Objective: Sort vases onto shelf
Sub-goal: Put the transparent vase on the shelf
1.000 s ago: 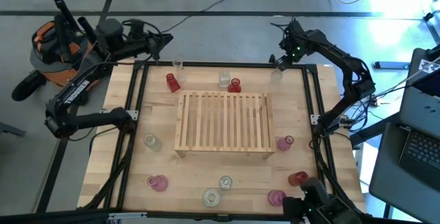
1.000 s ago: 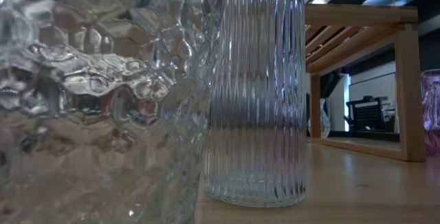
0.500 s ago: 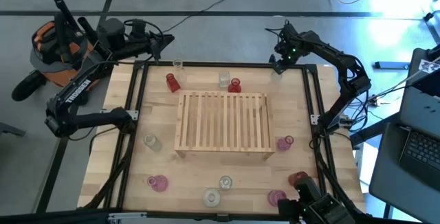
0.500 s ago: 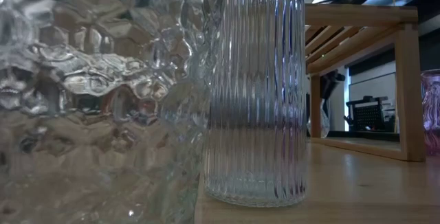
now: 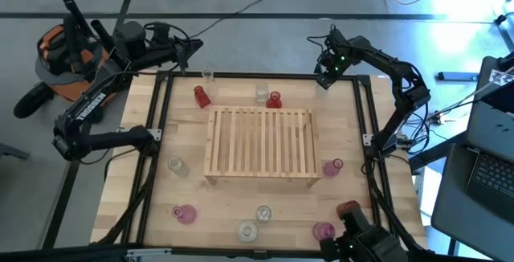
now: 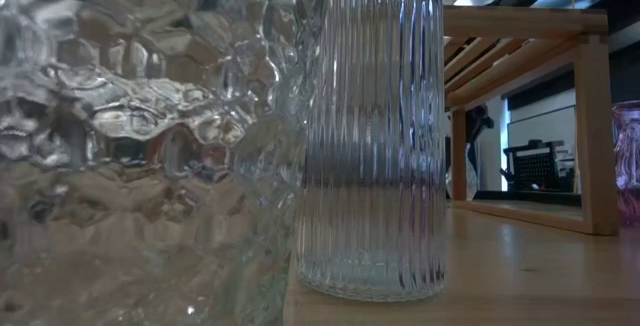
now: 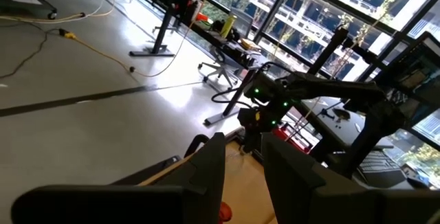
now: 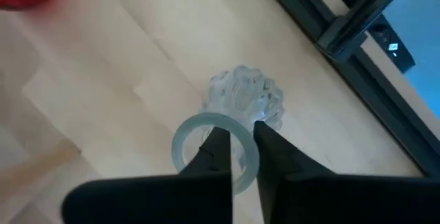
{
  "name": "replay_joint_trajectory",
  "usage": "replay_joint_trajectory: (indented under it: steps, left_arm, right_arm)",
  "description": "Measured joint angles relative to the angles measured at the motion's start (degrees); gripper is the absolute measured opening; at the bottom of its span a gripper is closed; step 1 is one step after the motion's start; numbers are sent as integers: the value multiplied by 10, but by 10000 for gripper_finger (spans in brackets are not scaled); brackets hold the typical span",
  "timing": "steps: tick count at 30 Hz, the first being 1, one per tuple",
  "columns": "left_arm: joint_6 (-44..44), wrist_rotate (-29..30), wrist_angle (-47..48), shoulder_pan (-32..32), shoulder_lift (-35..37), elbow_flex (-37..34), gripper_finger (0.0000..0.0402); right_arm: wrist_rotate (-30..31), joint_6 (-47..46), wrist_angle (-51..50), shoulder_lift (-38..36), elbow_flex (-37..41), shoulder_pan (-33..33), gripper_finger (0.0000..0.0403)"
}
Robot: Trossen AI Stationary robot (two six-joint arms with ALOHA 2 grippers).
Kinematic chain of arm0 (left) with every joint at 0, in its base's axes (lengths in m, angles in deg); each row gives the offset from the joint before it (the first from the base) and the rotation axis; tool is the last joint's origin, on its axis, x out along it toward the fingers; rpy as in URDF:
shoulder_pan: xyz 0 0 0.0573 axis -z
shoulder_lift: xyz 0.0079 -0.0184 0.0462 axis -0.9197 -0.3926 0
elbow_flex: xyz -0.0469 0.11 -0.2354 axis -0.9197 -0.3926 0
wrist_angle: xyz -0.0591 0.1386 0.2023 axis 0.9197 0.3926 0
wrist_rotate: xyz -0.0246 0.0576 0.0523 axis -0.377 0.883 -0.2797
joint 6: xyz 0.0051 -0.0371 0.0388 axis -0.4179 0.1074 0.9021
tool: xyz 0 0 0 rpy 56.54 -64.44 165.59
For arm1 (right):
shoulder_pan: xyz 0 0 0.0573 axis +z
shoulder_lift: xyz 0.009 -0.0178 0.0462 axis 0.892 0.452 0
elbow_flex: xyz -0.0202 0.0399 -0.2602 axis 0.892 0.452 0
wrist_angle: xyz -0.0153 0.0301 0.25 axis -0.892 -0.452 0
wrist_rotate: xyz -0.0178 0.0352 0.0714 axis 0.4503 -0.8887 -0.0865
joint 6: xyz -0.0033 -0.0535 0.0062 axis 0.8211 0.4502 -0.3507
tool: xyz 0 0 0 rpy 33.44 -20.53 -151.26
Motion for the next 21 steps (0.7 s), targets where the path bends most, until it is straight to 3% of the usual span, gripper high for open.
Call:
replay_joint_trajectory:
  steps: [11, 16, 21]
  left_arm:
    - [15, -1, 0, 0, 0, 0, 90]
    - [15, -1, 0, 0, 0, 0, 90]
    - [16, -1, 0, 0, 0, 0, 90]
  right_arm:
    - [-8, 28, -98, -43, -82, 28, 2]
    - [-90, 28, -130, -71, -158, 65, 1]
    - [-153, 20, -167, -75, -286, 125, 1]
